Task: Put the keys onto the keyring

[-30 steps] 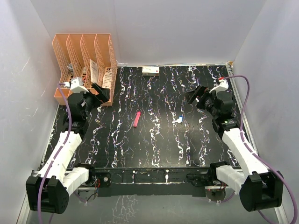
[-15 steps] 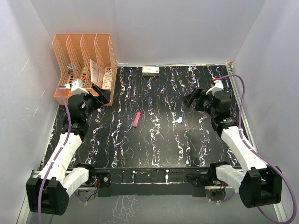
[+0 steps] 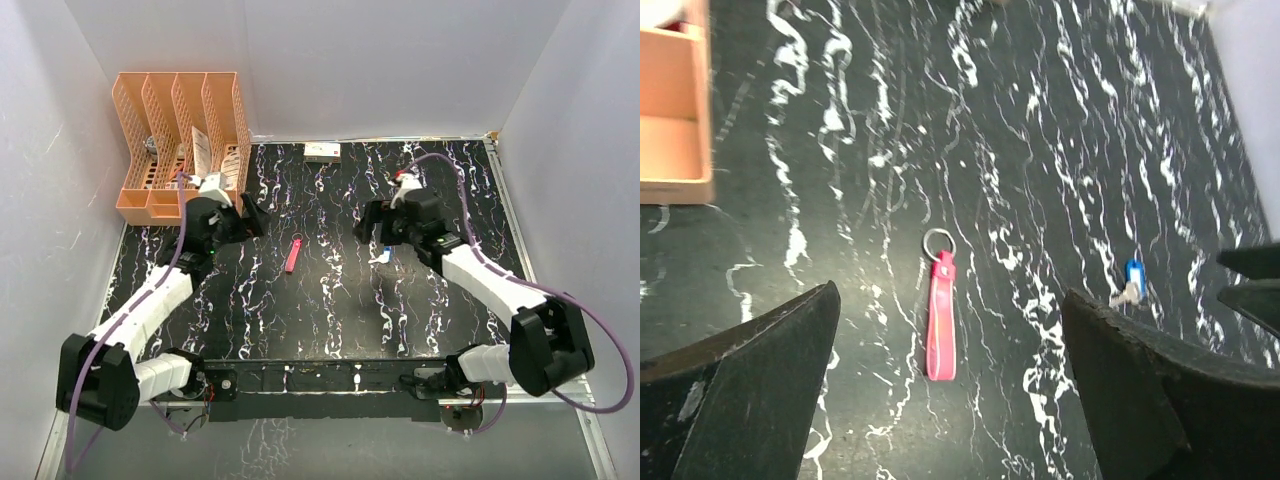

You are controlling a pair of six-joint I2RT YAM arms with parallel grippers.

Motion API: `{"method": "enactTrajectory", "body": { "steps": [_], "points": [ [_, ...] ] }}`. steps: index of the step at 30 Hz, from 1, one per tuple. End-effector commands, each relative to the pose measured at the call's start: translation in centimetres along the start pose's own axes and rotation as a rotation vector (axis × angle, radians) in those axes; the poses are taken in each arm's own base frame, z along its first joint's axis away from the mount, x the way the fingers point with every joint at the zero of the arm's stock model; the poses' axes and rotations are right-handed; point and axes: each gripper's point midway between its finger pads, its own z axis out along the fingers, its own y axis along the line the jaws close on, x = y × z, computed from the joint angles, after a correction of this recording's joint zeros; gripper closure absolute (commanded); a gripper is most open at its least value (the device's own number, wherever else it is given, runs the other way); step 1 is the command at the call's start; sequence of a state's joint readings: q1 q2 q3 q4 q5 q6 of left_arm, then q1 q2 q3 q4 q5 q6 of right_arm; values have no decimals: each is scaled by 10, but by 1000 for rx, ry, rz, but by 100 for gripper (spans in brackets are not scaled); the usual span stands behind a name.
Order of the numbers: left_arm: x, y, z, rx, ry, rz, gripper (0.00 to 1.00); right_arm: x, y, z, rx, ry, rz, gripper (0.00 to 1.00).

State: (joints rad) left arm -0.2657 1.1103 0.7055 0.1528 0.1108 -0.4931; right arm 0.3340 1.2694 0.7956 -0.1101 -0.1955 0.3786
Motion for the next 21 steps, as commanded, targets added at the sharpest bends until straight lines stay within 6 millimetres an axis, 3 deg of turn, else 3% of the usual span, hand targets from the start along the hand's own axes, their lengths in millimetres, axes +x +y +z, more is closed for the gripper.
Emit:
{"method": "enactTrajectory", "body": {
  "steps": [1, 4, 12, 21],
  "points": [
    [13, -20, 9, -5, 58, 99, 11, -17, 35, 16, 1, -32, -98, 8],
    [31, -16, 15, -41, 91, 134, 14, -22, 31, 19, 45, -65, -99, 8],
    [56, -7, 27, -121, 144, 220, 18, -34, 30, 18, 73, -81, -108, 8],
    [69, -18, 39, -120, 182, 259, 20, -29, -9, 6, 283, -86, -82, 13]
  ]
}}
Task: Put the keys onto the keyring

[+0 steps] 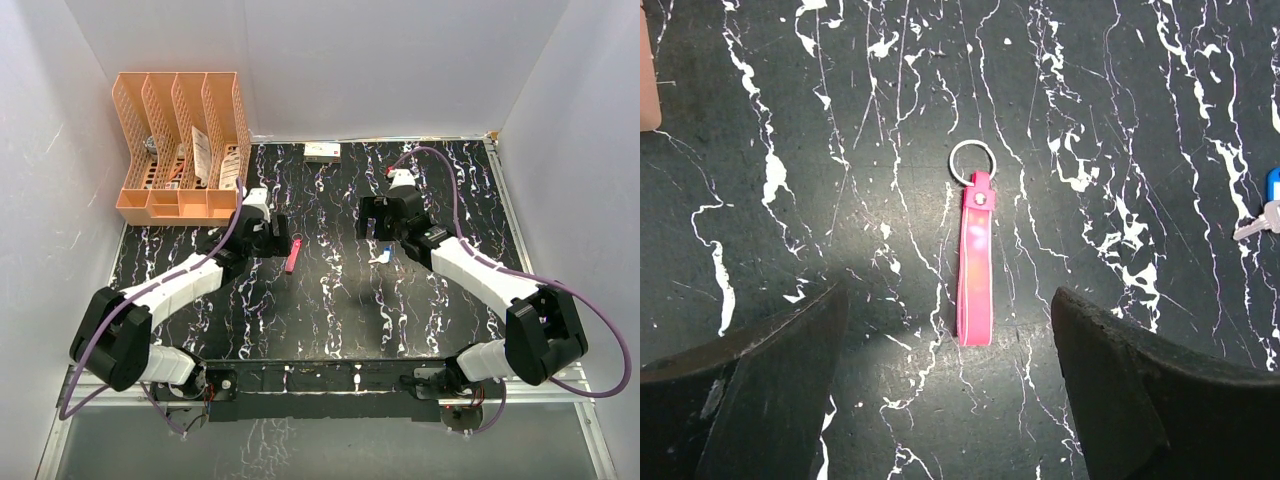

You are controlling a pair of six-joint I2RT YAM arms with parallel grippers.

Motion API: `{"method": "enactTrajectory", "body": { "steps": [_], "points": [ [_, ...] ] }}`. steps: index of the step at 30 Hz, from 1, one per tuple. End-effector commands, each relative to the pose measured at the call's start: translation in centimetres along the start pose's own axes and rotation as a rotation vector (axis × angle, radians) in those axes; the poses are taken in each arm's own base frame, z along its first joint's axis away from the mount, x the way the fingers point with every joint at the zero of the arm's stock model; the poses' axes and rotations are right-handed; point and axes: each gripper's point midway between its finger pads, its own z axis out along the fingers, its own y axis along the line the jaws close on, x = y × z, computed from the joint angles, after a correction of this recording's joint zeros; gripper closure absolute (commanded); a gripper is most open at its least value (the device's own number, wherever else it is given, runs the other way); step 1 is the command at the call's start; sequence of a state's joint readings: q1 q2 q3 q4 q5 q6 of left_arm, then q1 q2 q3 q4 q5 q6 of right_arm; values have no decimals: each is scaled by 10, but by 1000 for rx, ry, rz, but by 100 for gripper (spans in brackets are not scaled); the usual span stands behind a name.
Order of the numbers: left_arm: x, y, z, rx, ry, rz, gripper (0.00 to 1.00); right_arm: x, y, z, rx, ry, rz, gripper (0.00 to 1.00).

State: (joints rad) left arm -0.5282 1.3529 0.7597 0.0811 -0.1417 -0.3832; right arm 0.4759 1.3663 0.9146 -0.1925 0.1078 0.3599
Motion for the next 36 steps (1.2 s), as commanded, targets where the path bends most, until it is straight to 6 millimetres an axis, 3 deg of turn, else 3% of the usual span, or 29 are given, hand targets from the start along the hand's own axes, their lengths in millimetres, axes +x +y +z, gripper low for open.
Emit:
{"method": "enactTrajectory", "body": {
  "steps": [1, 5, 8, 11, 16, 23, 36],
  "points": [
    [-20, -9, -1, 3, -40, 19, 21, -21, -18, -10, 105, -80, 19, 14],
    [-10, -10, 7, -10, -11, 37, 22, -12, -32, -14, 170, -72, 38, 23],
    [-11, -9, 8, -30, 0, 47, 23, 6, -40, -14, 203, -11, 46, 24],
    [-8, -10, 9, -26, -13, 50, 24, 20, -44, -13, 203, 22, 43, 34],
    [3, -10, 21, -43, 33, 69, 27, 10, -25, -14, 100, -10, 58, 35],
    [24, -2, 40, -142, 84, 153, 31, 3, -18, -15, 76, -9, 46, 34],
    [47, -6, 57, -136, 134, 190, 37, -5, -13, -19, 43, -44, 42, 34]
  ]
}}
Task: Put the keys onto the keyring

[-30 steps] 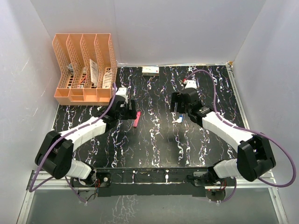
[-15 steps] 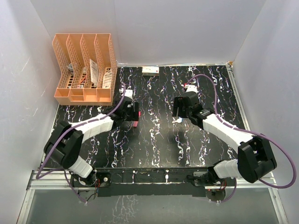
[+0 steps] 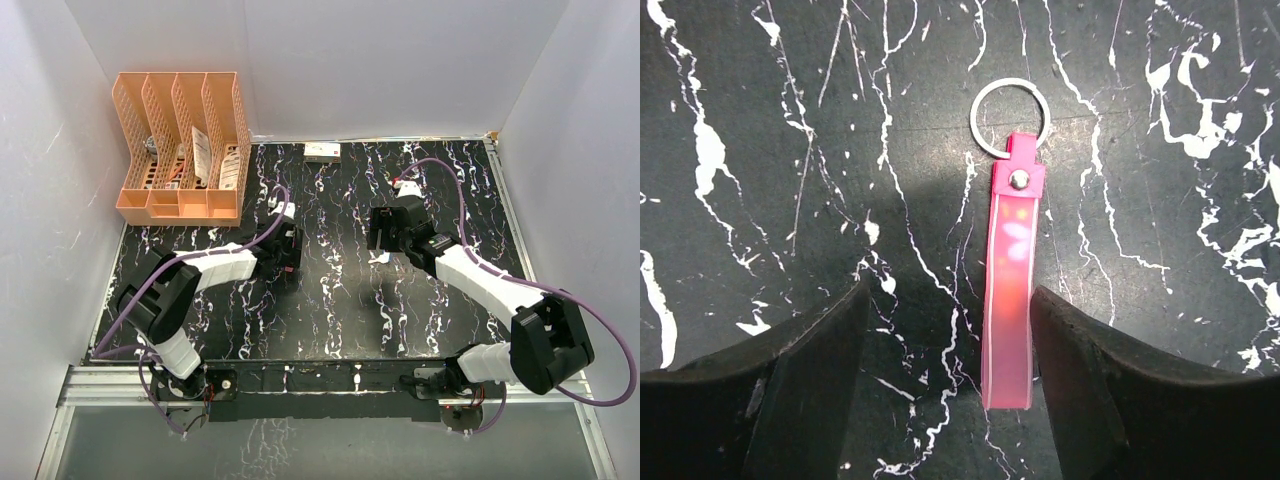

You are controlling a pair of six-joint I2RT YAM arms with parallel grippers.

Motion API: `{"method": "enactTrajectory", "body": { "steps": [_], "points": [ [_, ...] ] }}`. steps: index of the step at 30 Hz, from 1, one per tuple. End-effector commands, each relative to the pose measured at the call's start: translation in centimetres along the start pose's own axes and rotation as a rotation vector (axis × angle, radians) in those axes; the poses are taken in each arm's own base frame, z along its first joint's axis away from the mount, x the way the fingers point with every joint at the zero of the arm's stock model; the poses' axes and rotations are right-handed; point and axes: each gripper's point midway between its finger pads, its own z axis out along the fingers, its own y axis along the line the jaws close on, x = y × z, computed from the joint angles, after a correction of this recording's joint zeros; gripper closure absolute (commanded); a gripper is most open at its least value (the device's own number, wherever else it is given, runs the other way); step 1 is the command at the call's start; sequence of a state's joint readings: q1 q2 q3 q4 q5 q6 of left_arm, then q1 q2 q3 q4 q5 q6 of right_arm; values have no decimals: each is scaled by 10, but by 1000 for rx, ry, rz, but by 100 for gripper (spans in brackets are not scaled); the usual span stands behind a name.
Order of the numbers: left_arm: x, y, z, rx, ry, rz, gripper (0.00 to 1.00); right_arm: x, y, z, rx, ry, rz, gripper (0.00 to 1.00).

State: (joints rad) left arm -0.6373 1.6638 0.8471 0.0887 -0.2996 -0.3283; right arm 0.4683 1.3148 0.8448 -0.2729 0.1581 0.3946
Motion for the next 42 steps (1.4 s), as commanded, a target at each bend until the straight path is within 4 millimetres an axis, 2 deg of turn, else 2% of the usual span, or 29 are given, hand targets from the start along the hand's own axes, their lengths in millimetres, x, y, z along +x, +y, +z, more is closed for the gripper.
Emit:
{"method": "enactTrajectory", "body": {
  "steps": [1, 8, 15, 27, 31, 34, 36, 42],
  "points": [
    [-11, -7, 2, 6, -23, 15, 39, -36, 12, -11, -47, -115, 18, 34],
    [-9, -13, 6, 18, -18, 27, 52, -35, 10, -12, -44, -119, 17, 34],
    [-5, -18, 8, 41, -2, 36, 59, -34, 10, -11, -46, -117, 16, 34],
    [-6, -21, 2, 69, -2, 33, 95, -33, 13, -8, -61, -113, 16, 34],
    [-25, -26, -14, 105, -51, 41, 97, -36, 21, -7, -98, -119, 7, 34],
    [-49, -34, -39, 183, -136, 48, 98, -42, 39, -8, -194, -127, 5, 34],
    [-57, -38, -52, 226, -175, 63, 100, -44, 50, -7, -244, -124, 8, 34],
    [-62, -43, -75, 303, -238, 93, 100, -48, 69, -8, -345, -125, 7, 35]
  ]
}}
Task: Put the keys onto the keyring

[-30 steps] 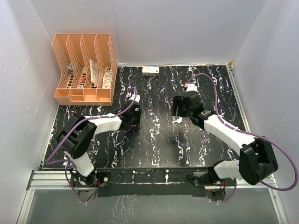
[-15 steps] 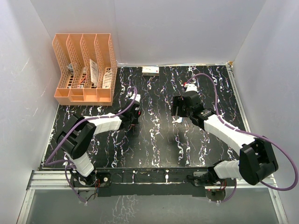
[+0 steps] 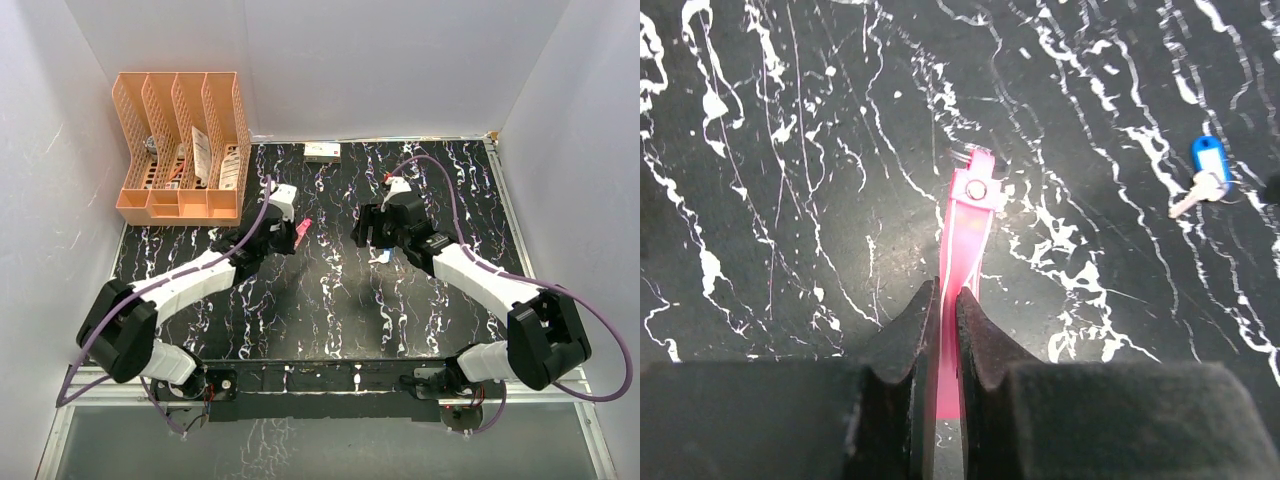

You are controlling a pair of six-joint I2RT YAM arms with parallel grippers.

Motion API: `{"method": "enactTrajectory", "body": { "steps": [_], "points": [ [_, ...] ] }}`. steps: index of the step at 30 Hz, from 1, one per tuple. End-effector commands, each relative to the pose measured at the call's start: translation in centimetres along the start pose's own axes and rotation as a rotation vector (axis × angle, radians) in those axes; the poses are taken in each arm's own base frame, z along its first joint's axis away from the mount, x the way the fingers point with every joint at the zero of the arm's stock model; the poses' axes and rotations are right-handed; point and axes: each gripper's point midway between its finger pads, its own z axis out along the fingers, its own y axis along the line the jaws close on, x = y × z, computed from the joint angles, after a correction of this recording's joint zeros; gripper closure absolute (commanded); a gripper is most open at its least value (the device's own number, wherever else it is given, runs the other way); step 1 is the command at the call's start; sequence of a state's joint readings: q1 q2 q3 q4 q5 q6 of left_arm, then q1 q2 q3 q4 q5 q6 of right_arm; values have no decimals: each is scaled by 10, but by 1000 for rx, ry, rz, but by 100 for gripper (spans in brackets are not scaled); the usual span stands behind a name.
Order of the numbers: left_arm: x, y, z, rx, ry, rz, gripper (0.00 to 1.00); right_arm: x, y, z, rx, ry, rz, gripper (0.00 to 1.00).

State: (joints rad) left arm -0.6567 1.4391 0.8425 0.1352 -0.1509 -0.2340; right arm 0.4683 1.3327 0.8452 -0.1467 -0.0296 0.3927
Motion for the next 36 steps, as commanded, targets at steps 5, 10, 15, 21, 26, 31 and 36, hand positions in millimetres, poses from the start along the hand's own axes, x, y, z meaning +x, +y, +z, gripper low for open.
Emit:
{"method": "enactTrajectory", "body": {
  "steps": [5, 10, 15, 21, 26, 31, 36],
  "points": [
    [-12, -15, -29, 120, -84, 70, 100, -49, 46, -13, -211, -136, -17, 35],
    [-25, -23, -41, 171, -116, 110, 100, -60, 56, -29, -264, -192, -38, 37],
    [-37, -36, -54, 253, -143, 145, 100, -62, 62, -33, -294, -193, -43, 37],
    [-46, -44, -70, 305, -177, 160, 100, -66, 63, -41, -297, -222, -48, 39],
    [-53, -47, -79, 321, -198, 151, 100, -63, 65, -45, -321, -227, -75, 44],
    [-54, -50, -78, 329, -166, 138, 100, -60, 72, -48, -368, -227, -129, 52],
    [-53, -54, -71, 338, -135, 111, 100, -60, 78, -49, -385, -213, -173, 58]
  ]
}}
